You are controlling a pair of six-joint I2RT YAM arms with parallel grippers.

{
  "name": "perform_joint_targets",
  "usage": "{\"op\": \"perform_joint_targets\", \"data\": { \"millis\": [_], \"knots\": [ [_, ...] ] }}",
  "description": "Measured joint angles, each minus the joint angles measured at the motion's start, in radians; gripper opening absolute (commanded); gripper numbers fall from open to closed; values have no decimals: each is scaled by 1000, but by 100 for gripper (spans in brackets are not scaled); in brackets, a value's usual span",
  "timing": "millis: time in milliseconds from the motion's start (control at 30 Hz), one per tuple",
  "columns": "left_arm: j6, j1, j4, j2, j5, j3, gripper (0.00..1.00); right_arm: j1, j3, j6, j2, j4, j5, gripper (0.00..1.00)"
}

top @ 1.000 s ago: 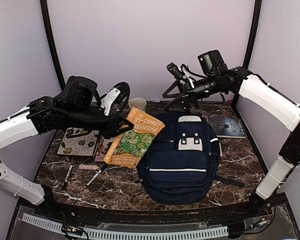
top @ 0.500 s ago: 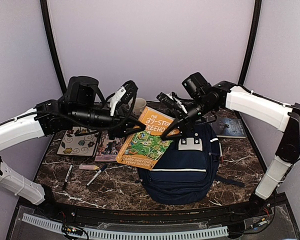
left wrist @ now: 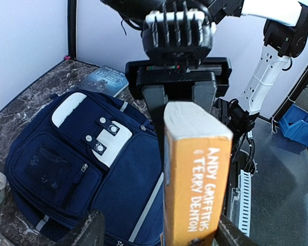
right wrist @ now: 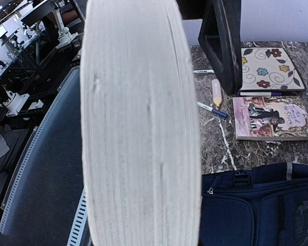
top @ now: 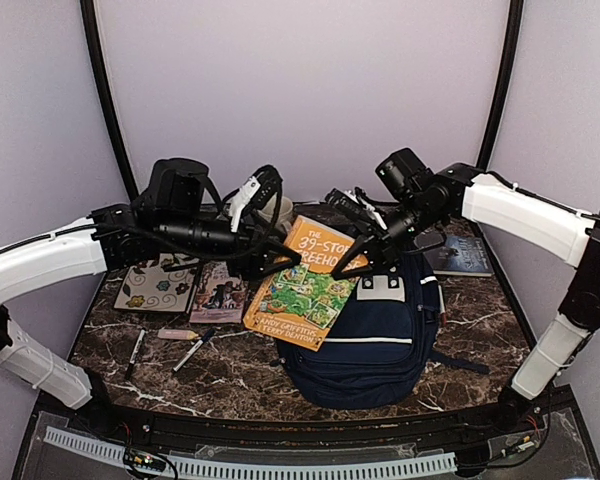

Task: Pack the student bag
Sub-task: Pass from the left arm to the right

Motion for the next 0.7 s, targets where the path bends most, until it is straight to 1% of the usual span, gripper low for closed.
{"op": "perform_joint_targets", "data": {
  "millis": [67, 100, 167, 200, 233, 267, 300, 333, 400, 433, 500, 600, 633, 700],
  "knots": [
    [0, 5, 6, 47, 24, 6, 57, -5, 3, -6, 1, -22, 17, 0],
    [-2, 6, 7, 76, 45, 11, 49, -9, 6, -10, 2, -34, 30, 0],
    [-6, 6, 3, 139, 94, 22, 27, -14, 15, -12, 6, -50, 52, 0],
    [-7, 6, 3, 166, 119, 25, 18, -17, 20, -11, 9, -55, 61, 0],
    [-7, 5, 9, 186, 145, 26, 11, -20, 23, -5, 12, -66, 79, 1],
    [-10, 6, 12, 195, 157, 29, 6, -26, 23, -1, 14, -76, 86, 6],
    [-4, 6, 18, 198, 176, 30, 3, -32, 23, 6, 19, -74, 87, 13],
    [-8, 6, 19, 198, 179, 30, 1, -36, 23, 10, 23, -72, 83, 23],
    [-24, 6, 27, 198, 186, 28, 0, -47, 19, 31, 23, -63, 71, 47],
    [-36, 6, 42, 197, 185, 24, 0, -57, 6, 58, 20, -39, 50, 56],
    [-68, 7, 77, 193, 174, 6, 0, -104, -55, 138, -1, 67, 2, 69],
    [-153, 12, 121, 192, 137, -10, 0, -195, -216, 314, -70, 272, -50, 85],
    [-182, 14, 139, 192, 122, -11, 0, -225, -265, 375, -96, 332, -60, 86],
    [-239, 20, 183, 191, 92, -11, 0, -256, -324, 467, -132, 424, -71, 92]
  ]
}}
